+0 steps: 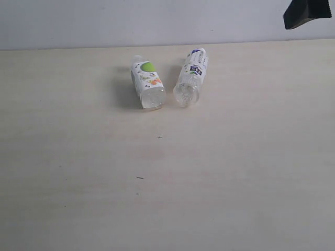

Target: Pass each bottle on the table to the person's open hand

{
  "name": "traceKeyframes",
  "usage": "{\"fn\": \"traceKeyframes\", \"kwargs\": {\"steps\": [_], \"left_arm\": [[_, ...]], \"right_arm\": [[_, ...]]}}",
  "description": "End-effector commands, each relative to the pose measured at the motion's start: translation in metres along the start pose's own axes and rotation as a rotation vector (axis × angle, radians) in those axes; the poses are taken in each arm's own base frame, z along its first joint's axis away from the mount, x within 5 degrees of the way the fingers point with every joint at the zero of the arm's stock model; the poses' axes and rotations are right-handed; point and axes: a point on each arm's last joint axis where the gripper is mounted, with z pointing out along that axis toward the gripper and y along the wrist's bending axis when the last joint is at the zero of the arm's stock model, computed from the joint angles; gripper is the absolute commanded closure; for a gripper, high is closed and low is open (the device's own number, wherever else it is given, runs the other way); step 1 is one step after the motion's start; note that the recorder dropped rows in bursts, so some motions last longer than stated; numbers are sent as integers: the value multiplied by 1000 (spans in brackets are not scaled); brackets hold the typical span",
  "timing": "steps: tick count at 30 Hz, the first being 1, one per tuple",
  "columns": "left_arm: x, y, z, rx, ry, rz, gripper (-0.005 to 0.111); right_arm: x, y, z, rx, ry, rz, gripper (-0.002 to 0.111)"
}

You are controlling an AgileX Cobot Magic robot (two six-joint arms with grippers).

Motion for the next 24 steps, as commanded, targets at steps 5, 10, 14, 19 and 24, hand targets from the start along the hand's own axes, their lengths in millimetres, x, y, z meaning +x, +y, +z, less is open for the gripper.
{"fn": "traceKeyframes", "kwargs": {"steps": [5,10,14,19,24], "left_arm": [[0,0,-1,-5,-5,-5,107],[0,0,-1,-5,-5,-5,107],[0,0,-1,-5,-5,-5,107],[0,0,-1,-5,-5,-5,107],[0,0,-1,-5,-5,-5,107]], "right_arm": [[6,2,-8,-27,22,14,109],[23,1,-28,-35,-98,-11,108],[49,1,-55,-71,-259,7,108],[96,-3,-74,-75,-329,3,108],[137,-7,-73,-87,-403,12,108]]}}
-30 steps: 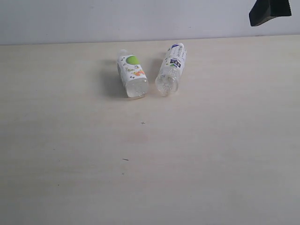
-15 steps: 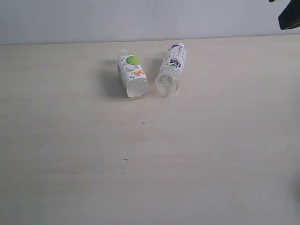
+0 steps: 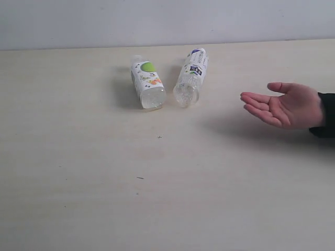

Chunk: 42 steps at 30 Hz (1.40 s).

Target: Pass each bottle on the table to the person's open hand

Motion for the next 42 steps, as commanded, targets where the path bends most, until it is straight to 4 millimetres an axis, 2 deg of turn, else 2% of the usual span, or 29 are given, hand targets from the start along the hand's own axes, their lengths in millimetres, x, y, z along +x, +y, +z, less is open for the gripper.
{"fn": "traceKeyframes", "kwargs": {"steps": [1,5,16,20,21,24,26,28,29,30,31,34,35,36,37,39,42], "left_arm": [[0,0,-1,-5,-5,-5,107],[0,0,-1,-5,-5,-5,107],[0,1,-1,-6,-7,13,107],[-7,4,-1,-51,-82,39,107],[-7,5,-1,-51,-83,-9,107],[-11,9,-2,-58,-152,-566,107],[-13,10,-2,-59,-186,-662,107],[-19,14,-4,-79,-264,-643,107],[-26,17,-6,-92,-329,-646,107],[-55,20,-10,-90,-453,-604,107],[-76,20,-12,-76,-503,-557,107],[-150,14,-13,6,-507,-486,107],[-193,11,-2,45,-447,-455,107],[-214,9,7,64,-399,-443,107],[-245,5,31,100,-276,-430,107],[-268,0,64,129,-139,-418,107],[-280,-4,118,152,41,-409,107]], "right_arm": [[30,-3,-7,-10,-81,1,108],[43,-5,-10,-15,-142,5,108],[45,-3,-17,-39,-171,25,108],[45,-3,-17,-39,-171,25,108],[45,-3,-17,-39,-171,25,108],[45,-3,-17,-39,-171,25,108],[45,-3,-17,-39,-171,27,108],[45,-3,-17,-39,-171,27,108],[45,-3,-17,-39,-171,27,108],[45,-3,-17,-39,-171,27,108],[45,-3,-17,-39,-171,27,108],[45,-3,-17,-39,-171,27,108],[45,-3,-17,-39,-171,27,108],[45,-3,-17,-39,-171,27,108],[45,-3,-17,-39,-171,27,108],[45,-3,-17,-39,-171,27,108],[45,-3,-17,-39,-171,27,108]]}}
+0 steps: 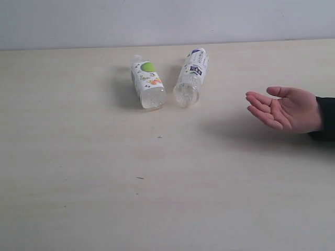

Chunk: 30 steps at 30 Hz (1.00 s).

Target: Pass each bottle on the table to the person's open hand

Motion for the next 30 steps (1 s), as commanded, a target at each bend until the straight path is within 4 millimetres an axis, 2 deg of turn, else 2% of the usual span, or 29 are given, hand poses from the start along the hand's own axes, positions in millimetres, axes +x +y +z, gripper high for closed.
{"fn": "traceKeyframes", "kwargs": {"steps": [1,6,8,12,15,20,26,30], "left_arm": [[10,2,82,-34,312,0,107],[46,23,163,-134,578,-31,107],[73,36,193,-218,723,9,107],[115,55,229,-432,903,96,107],[145,58,248,-542,946,143,107],[183,45,276,-526,927,211,107],[198,44,292,-494,844,162,107],[205,54,295,-556,833,72,107]], "right_arm": [[0,0,0,-2,-15,0,108],[-2,0,-1,-4,-35,0,108],[-2,0,-1,-4,-35,0,108],[-2,0,-1,-3,-33,0,108],[-2,0,-1,-3,-33,-1,108],[-2,0,-1,-3,-33,-1,108],[-2,0,-1,-3,-33,-1,108],[-2,0,-1,-3,-33,-1,108]]}}
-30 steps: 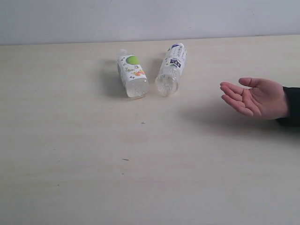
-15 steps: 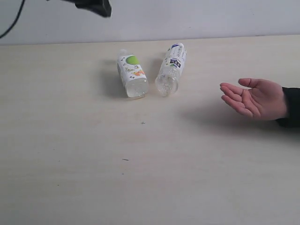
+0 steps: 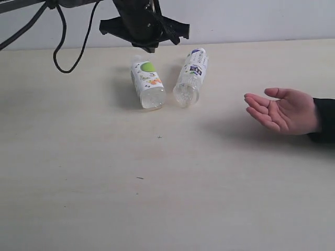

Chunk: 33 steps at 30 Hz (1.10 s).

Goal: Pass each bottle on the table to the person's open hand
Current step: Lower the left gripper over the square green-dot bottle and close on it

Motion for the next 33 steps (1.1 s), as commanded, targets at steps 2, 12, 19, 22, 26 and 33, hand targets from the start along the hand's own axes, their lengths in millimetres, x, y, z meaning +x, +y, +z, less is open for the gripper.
{"fn": "traceKeyframes", "kwargs": {"steps": [2,12,19,22,26,33], "left_arm": [[-1,8,13,-23,1,-159,104],[9,9,40,-58,28,-240,18],[18,14,66,-128,21,-267,8],[21,12,75,-111,9,-256,10],[25,10,88,-96,3,-275,10],[27,20,100,-125,14,-301,10]], "right_arm": [[0,0,-1,-3,-17,-1,108],[0,0,-1,-3,-17,1,108],[0,0,-1,-3,-17,1,108],[0,0,-1,-3,-17,1,108],[0,0,-1,-3,-17,1,108],[0,0,-1,-3,-17,1,108]]}}
